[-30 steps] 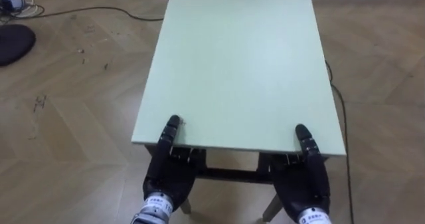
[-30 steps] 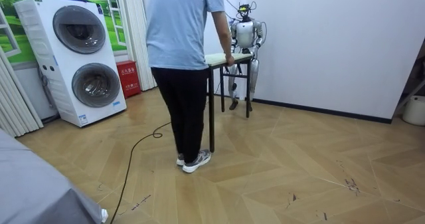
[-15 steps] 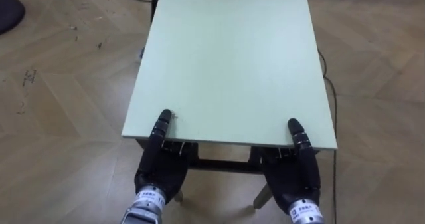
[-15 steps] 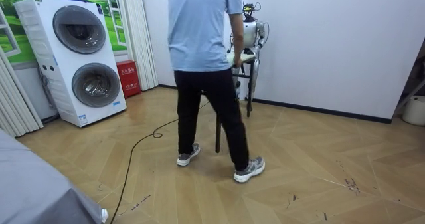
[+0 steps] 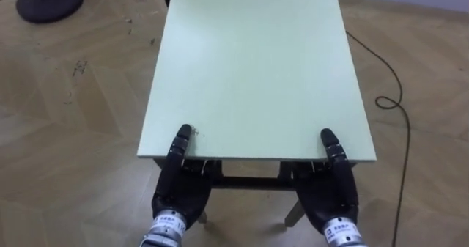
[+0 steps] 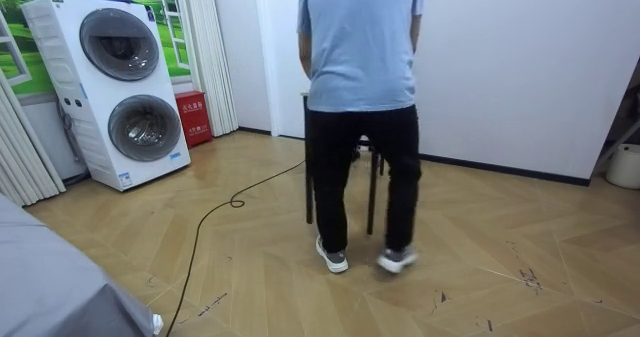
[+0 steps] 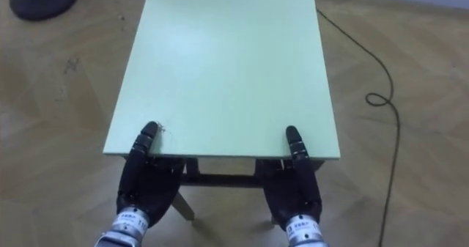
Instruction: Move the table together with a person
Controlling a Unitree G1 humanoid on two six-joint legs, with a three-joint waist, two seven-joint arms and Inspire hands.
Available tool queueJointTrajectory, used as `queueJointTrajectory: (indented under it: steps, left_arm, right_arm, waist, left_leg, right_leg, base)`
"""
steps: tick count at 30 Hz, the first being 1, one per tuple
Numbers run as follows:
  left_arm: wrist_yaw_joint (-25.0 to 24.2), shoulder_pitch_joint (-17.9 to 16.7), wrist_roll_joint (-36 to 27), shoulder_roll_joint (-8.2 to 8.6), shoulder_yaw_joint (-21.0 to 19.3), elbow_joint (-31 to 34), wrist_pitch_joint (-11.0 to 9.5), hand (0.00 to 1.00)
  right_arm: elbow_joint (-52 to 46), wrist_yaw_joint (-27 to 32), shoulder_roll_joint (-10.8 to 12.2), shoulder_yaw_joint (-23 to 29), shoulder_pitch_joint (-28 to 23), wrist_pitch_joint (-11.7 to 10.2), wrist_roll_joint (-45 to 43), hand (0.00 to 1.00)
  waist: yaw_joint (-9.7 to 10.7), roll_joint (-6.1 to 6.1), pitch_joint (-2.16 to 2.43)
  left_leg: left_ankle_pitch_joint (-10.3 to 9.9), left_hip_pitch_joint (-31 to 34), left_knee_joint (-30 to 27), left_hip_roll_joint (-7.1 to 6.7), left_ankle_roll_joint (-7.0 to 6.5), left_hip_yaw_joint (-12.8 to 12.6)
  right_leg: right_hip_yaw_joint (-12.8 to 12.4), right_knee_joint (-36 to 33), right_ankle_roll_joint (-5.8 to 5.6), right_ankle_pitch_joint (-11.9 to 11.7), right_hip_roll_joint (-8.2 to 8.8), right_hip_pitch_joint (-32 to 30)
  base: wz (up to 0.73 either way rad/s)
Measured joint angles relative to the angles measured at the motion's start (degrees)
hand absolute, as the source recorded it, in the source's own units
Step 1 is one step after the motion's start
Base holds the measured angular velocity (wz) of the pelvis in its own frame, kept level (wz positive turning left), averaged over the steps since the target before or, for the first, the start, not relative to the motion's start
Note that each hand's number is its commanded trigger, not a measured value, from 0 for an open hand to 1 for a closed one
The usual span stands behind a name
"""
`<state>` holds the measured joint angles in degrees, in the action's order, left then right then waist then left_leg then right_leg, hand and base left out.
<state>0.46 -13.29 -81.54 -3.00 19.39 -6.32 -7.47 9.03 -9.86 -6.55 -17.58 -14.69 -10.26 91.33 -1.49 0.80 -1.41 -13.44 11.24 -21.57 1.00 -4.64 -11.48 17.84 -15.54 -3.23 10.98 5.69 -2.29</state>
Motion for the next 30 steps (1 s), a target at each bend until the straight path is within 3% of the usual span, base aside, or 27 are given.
queueJointTrajectory:
  steps: [5, 8, 11, 12, 13, 14, 16, 17, 18, 19, 22, 27, 30]
  left_arm:
    - [0.1, -0.3, 0.1, 0.24, 0.3, 0.0, -0.3, 1.00]
    - [0.5, -0.5, -0.9, 0.51, 0.8, 0.0, -1.0, 1.00]
    - [0.6, -0.8, -1.2, -0.16, 1.1, 0.0, -1.2, 1.00]
    - [0.6, -0.8, -1.3, -0.34, 1.2, 0.0, -0.8, 1.00]
    - [0.6, -0.8, -1.3, -0.28, 1.3, 0.0, -0.7, 1.00]
    - [0.6, -0.8, -1.4, -0.31, 1.6, 0.0, -0.7, 1.00]
    - [0.6, -0.8, -1.5, -0.47, 1.6, 0.0, -0.8, 1.00]
    - [0.6, -0.8, -1.5, -0.48, 1.7, 0.0, -0.9, 1.00]
    - [0.6, -0.8, -1.6, -0.57, 1.8, 0.0, -1.0, 1.00]
    - [1.0, -0.8, -2.1, -0.51, 1.9, -0.2, -1.0, 1.00]
    - [0.7, -0.8, -1.7, -1.16, 1.6, -0.1, -0.9, 1.00]
    - [0.7, -1.6, -1.6, -0.92, 1.6, 0.5, -1.2, 1.00]
    - [0.7, -2.6, -1.6, -1.02, 1.3, 1.7, -1.9, 1.00]
  right_arm:
    - [0.0, 0.3, 0.4, -0.3, 0.1, -0.5, -0.3, 1.00]
    - [0.0, 0.9, 0.8, -1.1, 0.4, -1.2, -0.7, 1.00]
    - [0.0, 1.1, 0.4, -1.2, -0.1, -1.5, -0.6, 1.00]
    - [0.0, 1.1, 0.4, -1.1, -0.4, -1.4, -0.6, 1.00]
    - [0.0, 1.1, 0.2, -1.0, -0.6, -1.4, -0.6, 1.00]
    - [0.0, 1.1, 0.3, -0.9, -0.8, -1.4, -0.7, 1.00]
    - [0.0, 1.0, 0.3, -0.9, -1.0, -1.3, -0.7, 1.00]
    - [0.0, 1.0, 0.5, -1.0, -1.1, -1.4, -0.6, 1.00]
    - [-0.1, 1.0, 0.6, -1.3, -1.3, -1.6, -0.2, 1.00]
    - [-0.2, 1.0, 0.6, -1.5, -1.6, -1.7, 0.0, 1.00]
    - [-0.2, 0.9, 0.5, -1.5, -1.5, -1.7, 0.2, 1.00]
    - [-0.2, 0.9, 0.0, -1.7, -0.8, -1.4, 0.3, 1.00]
    - [-0.2, 0.9, -0.1, -2.7, -0.2, -2.1, 0.4, 1.00]
  waist:
    - [-0.5, 0.28, -0.01]
    - [-0.6, 0.34, -0.02]
    - [-0.5, 0.81, -0.33]
    - [-0.3, 0.99, -0.44]
    - [0.0, 0.98, -0.67]
    - [0.4, 1.03, -0.72]
    - [2.0, 1.72, -1.13]
    - [2.7, 1.63, -1.10]
    - [3.7, 1.24, -1.00]
    - [4.5, 1.79, -0.67]
    - [3.4, 1.55, -0.55]
    - [-0.3, 0.70, -0.56]
    - [-0.5, 0.28, -0.54]
  left_leg:
    - [0.1, 0.2, -0.1, -0.59, -0.21, 0.8]
    - [0.4, 0.1, 0.0, -1.39, -0.64, 0.8]
    - [0.6, -1.1, 0.5, -2.63, -1.15, 0.9]
    - [0.5, -1.5, 0.7, -2.99, -1.75, 1.6]
    - [0.4, -1.9, 0.7, -3.85, -2.31, 4.0]
    - [0.3, -1.9, 0.5, -4.10, -2.47, 5.1]
    - [0.3, -1.7, 0.1, -5.60, -2.49, 10.5]
    - [0.5, -1.6, 0.0, -6.13, -2.59, 11.7]
    - [0.8, -1.3, -0.2, -7.73, -2.52, 13.6]
    - [1.0, -0.8, -0.6, -8.44, -2.19, 15.5]
    - [2.1, -1.2, 1.7, -7.41, -1.23, 15.1]
    - [2.4, -2.4, 3.4, -6.49, -0.77, 15.3]
    - [2.5, -1.9, 3.3, -6.46, -0.52, 16.4]
  right_leg:
    - [1.5, -0.2, -0.54, 0.3, 0.49, 1.2]
    - [2.8, -2.2, -0.99, 1.2, 1.68, 1.5]
    - [2.6, -9.0, -1.25, 2.2, 3.80, 0.7]
    - [2.5, -13.2, -1.28, 2.3, 4.63, -0.2]
    - [0.5, -18.7, -0.89, 2.5, 5.31, -2.7]
    - [-1.5, -20.4, -0.55, 3.3, 5.06, -3.9]
    - [-7.2, -17.9, 0.57, 6.3, 2.19, -7.2]
    - [-8.6, -15.7, 0.51, 6.4, 1.80, -7.7]
    - [-11.2, -10.3, 0.56, 5.2, 0.93, -9.2]
    - [-12.6, -9.8, 0.62, 3.3, 0.34, -9.4]
    - [-9.7, -7.1, 1.50, 2.4, -0.03, -7.4]
    - [-9.7, -4.4, 2.04, 2.1, -1.18, -5.2]
    - [-8.4, -3.2, 2.08, 2.1, -1.30, -4.0]
  base:
    - [0.39]
    - [0.45]
    - [0.62]
    - [0.79]
    - [0.79]
    - [0.72]
    - [0.98]
    - [1.32]
    - [1.28]
    - [1.07]
    - [0.54]
    - [0.21]
    - [0.51]
